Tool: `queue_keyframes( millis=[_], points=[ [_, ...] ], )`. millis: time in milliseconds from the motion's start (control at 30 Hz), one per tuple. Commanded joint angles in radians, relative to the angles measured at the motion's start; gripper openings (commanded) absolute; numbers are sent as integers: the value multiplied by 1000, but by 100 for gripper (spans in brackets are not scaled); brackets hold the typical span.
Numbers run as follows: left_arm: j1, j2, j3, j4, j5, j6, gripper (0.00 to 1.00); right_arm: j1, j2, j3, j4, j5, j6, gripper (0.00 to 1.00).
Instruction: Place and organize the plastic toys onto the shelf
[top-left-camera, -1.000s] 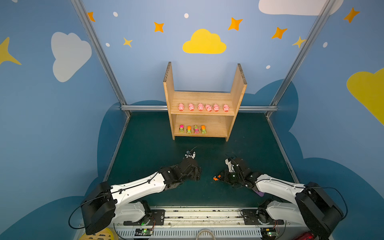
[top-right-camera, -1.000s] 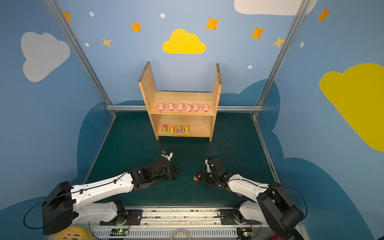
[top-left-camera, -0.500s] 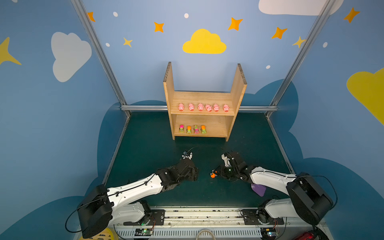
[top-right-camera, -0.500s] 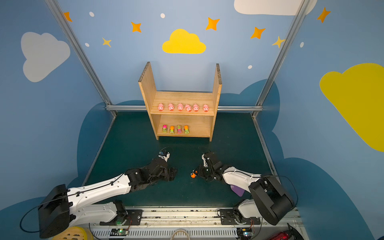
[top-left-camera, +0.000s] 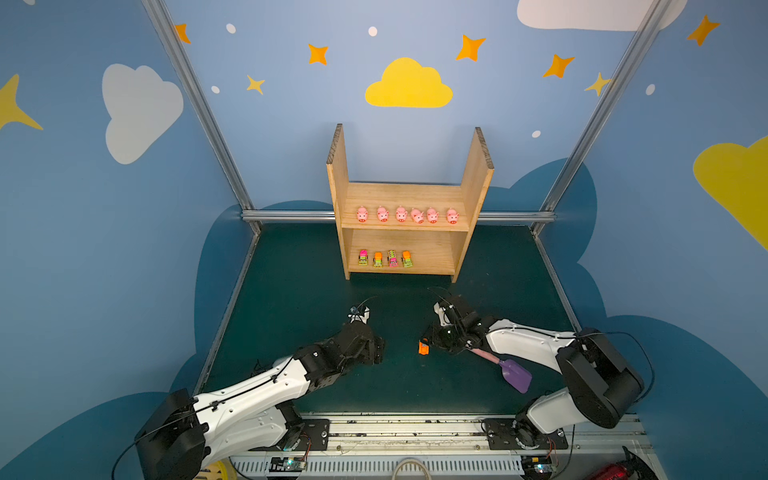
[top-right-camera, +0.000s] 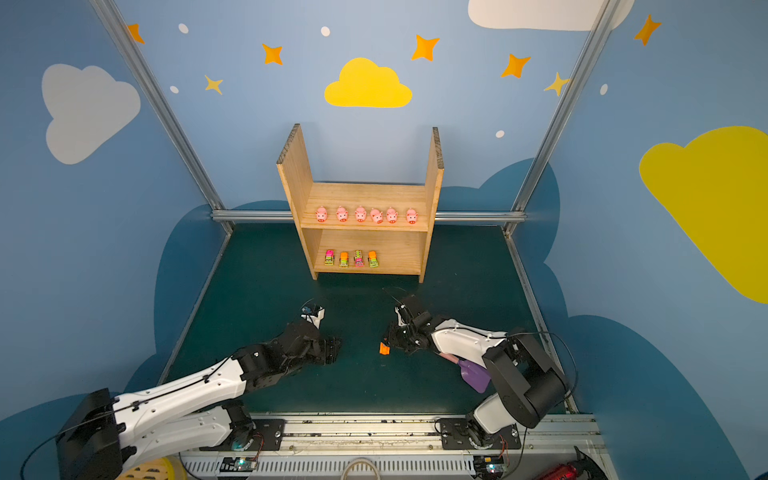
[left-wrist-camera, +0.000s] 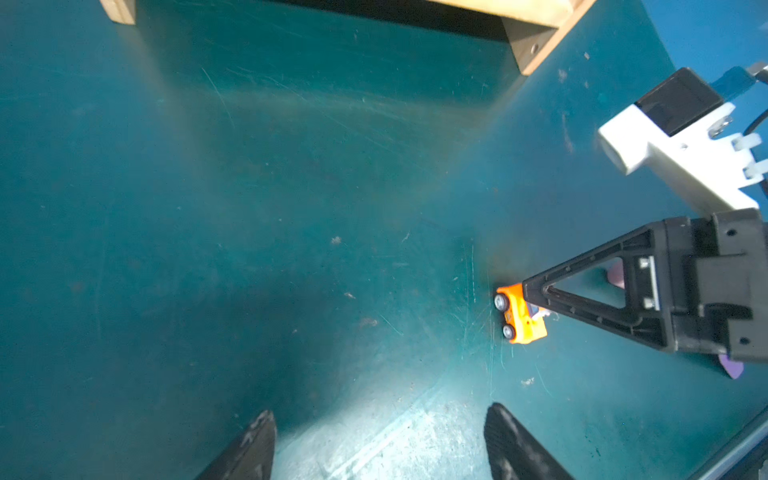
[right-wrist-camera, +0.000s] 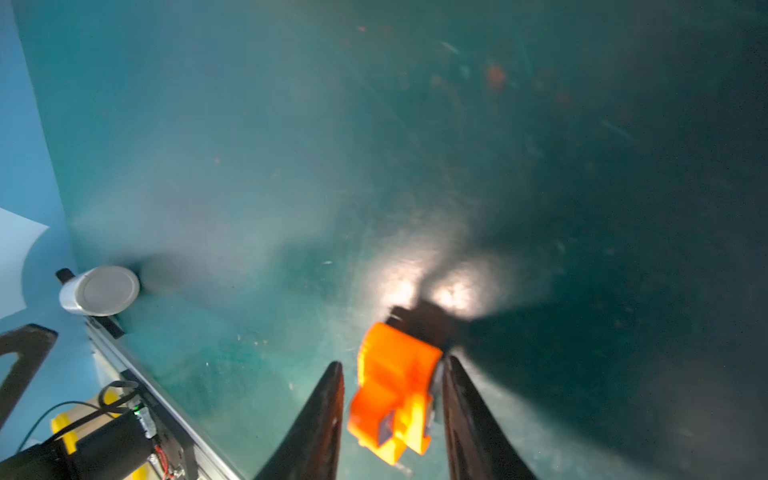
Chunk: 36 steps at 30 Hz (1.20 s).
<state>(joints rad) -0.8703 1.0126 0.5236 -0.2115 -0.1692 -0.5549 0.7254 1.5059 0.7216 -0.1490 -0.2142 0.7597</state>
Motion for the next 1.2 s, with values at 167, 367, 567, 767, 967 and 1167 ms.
queue_keyframes(
  millis=[167,367,567,767,967,1167],
  points=[
    [13,-51,-35,-5,-1,-4,83,115,-15,73,-171,236,-52,53],
    [15,-117,-52,-39,-25,-10,85,221,-83,37,-188,430,-16,63],
    [17,-214,-82,-58,-45,-3,100,281,-101,-21,-117,487,9,65],
    [17,-327,-119,-107,-75,-25,100,313,-82,-39,-94,527,34,66],
    [16,-468,-147,-176,-109,-48,100,336,-100,-36,-112,567,44,66],
    [16,-599,-172,-248,-148,-75,100,360,-101,-45,-82,591,53,66]
  ],
)
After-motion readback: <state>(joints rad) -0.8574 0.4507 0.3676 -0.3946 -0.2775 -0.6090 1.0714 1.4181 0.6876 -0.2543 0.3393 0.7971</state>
